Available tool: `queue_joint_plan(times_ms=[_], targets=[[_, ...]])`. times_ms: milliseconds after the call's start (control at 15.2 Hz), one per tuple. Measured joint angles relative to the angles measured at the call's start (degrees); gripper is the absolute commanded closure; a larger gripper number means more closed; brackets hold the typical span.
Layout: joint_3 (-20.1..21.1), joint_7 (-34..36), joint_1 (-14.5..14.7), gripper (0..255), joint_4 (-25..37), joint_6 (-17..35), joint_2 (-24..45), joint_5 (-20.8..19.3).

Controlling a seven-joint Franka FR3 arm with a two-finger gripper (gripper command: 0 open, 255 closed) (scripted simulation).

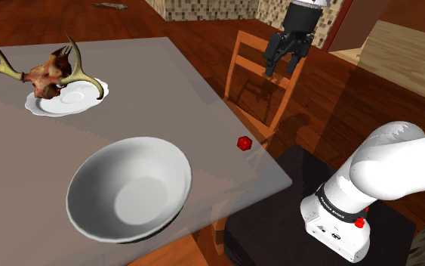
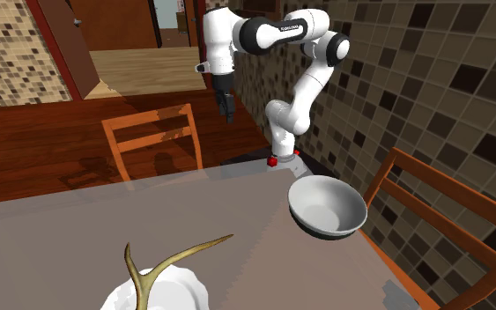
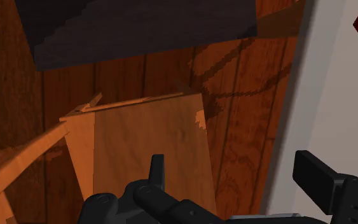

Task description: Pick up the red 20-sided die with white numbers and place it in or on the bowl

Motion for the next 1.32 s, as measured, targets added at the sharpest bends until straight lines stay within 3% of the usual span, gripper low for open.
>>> queue_joint_plan(times_ms=[396,1056,1320], targets=[[4.8,2.9,2.6,0,-3.3,2.1,-2.5,2.2],[19.6,12.4,10.7,0,-9.2,7.3,-6.2,9.7],[23.6,14.7,12.2,0,-10.2,9.3,-5.6,11.7]])
